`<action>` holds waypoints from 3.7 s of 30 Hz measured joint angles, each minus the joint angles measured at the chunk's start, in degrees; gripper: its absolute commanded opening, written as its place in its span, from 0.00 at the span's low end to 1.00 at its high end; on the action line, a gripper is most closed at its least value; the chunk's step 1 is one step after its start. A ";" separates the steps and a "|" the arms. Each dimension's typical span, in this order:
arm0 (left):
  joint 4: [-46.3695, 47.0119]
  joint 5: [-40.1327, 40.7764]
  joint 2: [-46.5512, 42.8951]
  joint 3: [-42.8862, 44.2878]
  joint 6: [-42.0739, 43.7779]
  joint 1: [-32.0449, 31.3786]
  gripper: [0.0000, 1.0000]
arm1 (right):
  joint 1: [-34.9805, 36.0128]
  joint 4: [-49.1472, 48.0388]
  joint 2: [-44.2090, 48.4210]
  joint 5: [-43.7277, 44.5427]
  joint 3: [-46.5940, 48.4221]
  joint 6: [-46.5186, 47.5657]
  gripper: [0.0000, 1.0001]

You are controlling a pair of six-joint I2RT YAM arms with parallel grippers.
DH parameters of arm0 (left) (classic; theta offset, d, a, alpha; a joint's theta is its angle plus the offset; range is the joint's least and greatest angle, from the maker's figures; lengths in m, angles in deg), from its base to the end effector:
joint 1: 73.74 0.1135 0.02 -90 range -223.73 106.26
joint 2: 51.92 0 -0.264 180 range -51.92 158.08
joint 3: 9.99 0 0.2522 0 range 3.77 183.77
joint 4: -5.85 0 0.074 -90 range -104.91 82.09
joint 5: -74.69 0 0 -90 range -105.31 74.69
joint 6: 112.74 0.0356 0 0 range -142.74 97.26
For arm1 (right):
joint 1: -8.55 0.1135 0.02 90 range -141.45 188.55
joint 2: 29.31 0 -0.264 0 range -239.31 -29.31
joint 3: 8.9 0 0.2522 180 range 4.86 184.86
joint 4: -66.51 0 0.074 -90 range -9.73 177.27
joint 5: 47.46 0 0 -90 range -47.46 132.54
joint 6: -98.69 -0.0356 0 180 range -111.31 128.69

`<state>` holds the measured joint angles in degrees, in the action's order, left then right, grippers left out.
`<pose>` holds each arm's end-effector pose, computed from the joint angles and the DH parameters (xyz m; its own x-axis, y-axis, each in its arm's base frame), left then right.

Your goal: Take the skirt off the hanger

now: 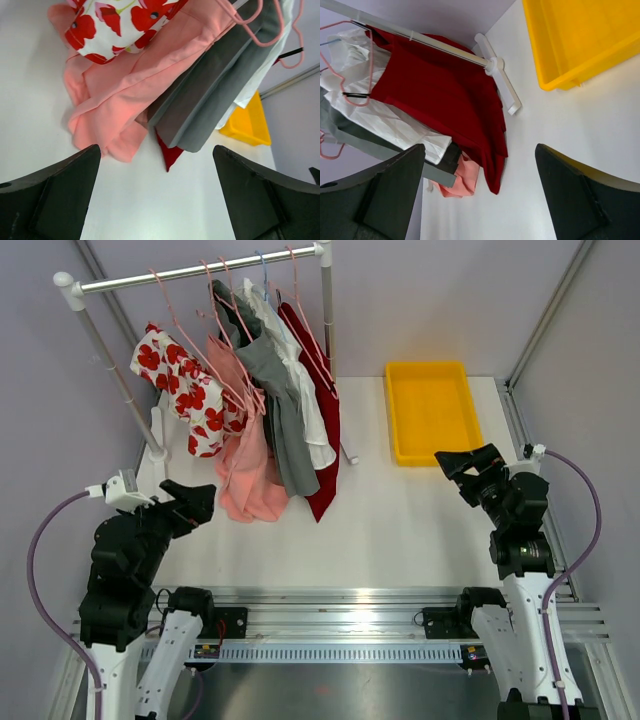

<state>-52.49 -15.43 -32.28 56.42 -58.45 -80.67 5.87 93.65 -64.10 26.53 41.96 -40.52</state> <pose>0.0511 -0.0063 0.3640 -0.2333 -0.5596 -0.7952 -0.0166 0.8200 -0.5722 0.1520 0.0027 0.3132 -0.2960 0.7424 -0.6010 -0.0021 0.6287 0.7776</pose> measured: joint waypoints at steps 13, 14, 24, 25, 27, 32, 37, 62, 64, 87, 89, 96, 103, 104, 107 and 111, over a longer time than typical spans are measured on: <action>-4.07 5.60 15.21 21.59 8.61 -0.20 0.99 | 0.00 7.13 1.84 3.30 0.48 6.34 0.99; -3.45 5.14 18.16 25.09 8.63 -0.20 0.99 | 0.00 7.69 1.84 2.86 0.48 6.82 0.99; -1.62 13.79 57.64 70.95 11.39 -20.39 0.99 | 0.00 10.54 2.91 1.51 0.37 8.70 0.99; -2.40 15.45 62.66 77.05 11.96 -22.95 0.99 | 0.00 10.56 2.69 1.38 0.33 8.70 1.00; -1.92 17.51 70.71 84.35 12.98 -26.71 0.99 | 0.00 10.58 2.14 1.29 0.13 8.70 0.99; -1.92 19.89 80.50 85.40 14.08 -31.23 0.99 | 0.00 11.67 2.60 1.29 -1.60 9.44 0.99; -0.59 21.09 85.72 84.59 14.08 -31.63 0.99 | 0.00 13.90 3.67 1.29 -1.90 10.86 0.99; 9.22 24.22 97.61 84.56 11.41 -26.84 0.21 | 0.00 16.52 4.42 0.42 -1.90 12.59 1.00; 9.86 24.09 97.74 84.56 11.67 -26.82 0.00 | 0.00 16.52 4.42 0.42 -1.90 12.57 1.00; 7.89 27.36 87.30 84.67 16.04 -31.74 0.00 | 0.26 12.52 -3.74 -10.01 6.10 14.25 0.99; 8.17 28.00 84.56 84.67 16.00 -33.31 0.00 | 1.29 11.82 -6.23 -10.60 10.16 14.47 0.99; 9.11 30.67 80.63 85.00 15.23 -37.75 0.00 | 23.04 13.05 -17.97 -3.82 34.53 19.23 0.98; 9.07 33.03 81.37 84.54 13.99 -39.21 0.00 | 46.27 13.92 -26.05 8.17 45.99 21.40 0.98; 9.07 33.18 81.42 84.41 13.66 -39.21 0.00 | 48.81 13.88 -26.97 9.73 46.16 21.42 0.98; 9.27 33.40 81.42 83.78 12.90 -39.23 0.00 | 53.77 13.29 -30.34 13.99 45.90 21.22 0.97; 9.22 33.55 81.42 83.03 12.07 -39.56 0.00 | 56.26 10.38 -35.01 18.75 44.17 20.90 0.97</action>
<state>-43.26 18.12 49.14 139.45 -46.38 -120.24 62.13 104.04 -99.11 45.28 86.14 -19.63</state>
